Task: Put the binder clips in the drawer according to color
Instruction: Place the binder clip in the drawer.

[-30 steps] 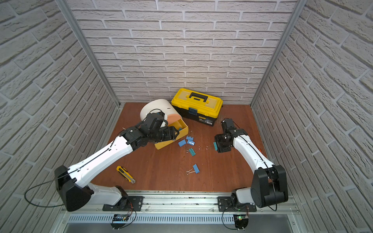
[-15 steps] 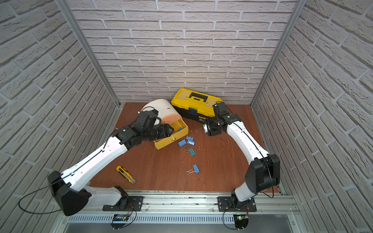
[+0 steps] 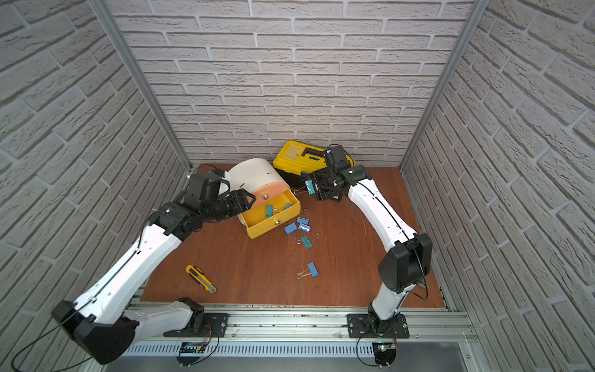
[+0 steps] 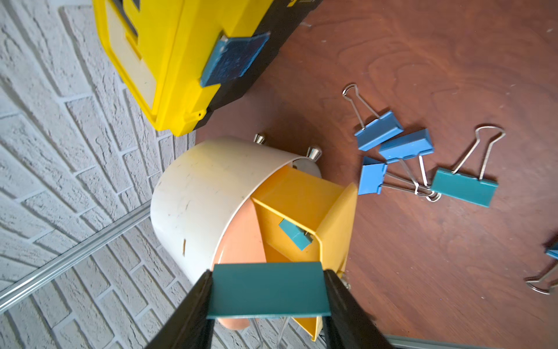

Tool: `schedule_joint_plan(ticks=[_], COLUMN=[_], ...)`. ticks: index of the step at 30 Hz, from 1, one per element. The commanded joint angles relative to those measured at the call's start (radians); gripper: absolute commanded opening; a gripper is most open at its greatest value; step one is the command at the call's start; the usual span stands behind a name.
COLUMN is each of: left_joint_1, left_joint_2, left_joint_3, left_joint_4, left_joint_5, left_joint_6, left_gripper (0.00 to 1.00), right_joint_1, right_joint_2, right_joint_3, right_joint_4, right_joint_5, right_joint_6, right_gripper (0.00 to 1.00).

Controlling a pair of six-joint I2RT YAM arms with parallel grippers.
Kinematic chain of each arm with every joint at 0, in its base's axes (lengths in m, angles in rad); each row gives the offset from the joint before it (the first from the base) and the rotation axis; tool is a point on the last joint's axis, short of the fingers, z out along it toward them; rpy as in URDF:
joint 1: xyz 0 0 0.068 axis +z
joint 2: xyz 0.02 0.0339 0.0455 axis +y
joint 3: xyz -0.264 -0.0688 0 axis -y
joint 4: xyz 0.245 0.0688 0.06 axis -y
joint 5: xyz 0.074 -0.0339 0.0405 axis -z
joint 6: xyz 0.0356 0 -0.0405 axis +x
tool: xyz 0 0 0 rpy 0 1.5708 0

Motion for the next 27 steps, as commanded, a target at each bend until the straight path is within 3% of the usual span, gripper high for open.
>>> schedule_joint_plan(ticks=[1,13,27], left_joint_1=[0.039,0.141,0.182], left_joint_2=[-0.041,-0.138,-0.203], left_joint_3=[-0.026,-0.141,-0.214], left_joint_4=[-0.013,-0.017,-0.020], left_joint_5=[0.027,0.073,0.091], left_joint_6=[0.016,-0.019,-0.040], left_gripper=[0.71,0.71,0.71], right_joint_1=[0.035,0.149,0.297], right_joint_2=[0.029,0.100,0.140], right_joint_3=[0.057,0.176,0.235], right_joint_4=[-0.011,-0.019,-0.011], right_joint_5=[-0.010,0.013,0.078], right_joint_6=[-0.033,-0.069,-0.109], right_gripper=[0.35,0.35,0.35])
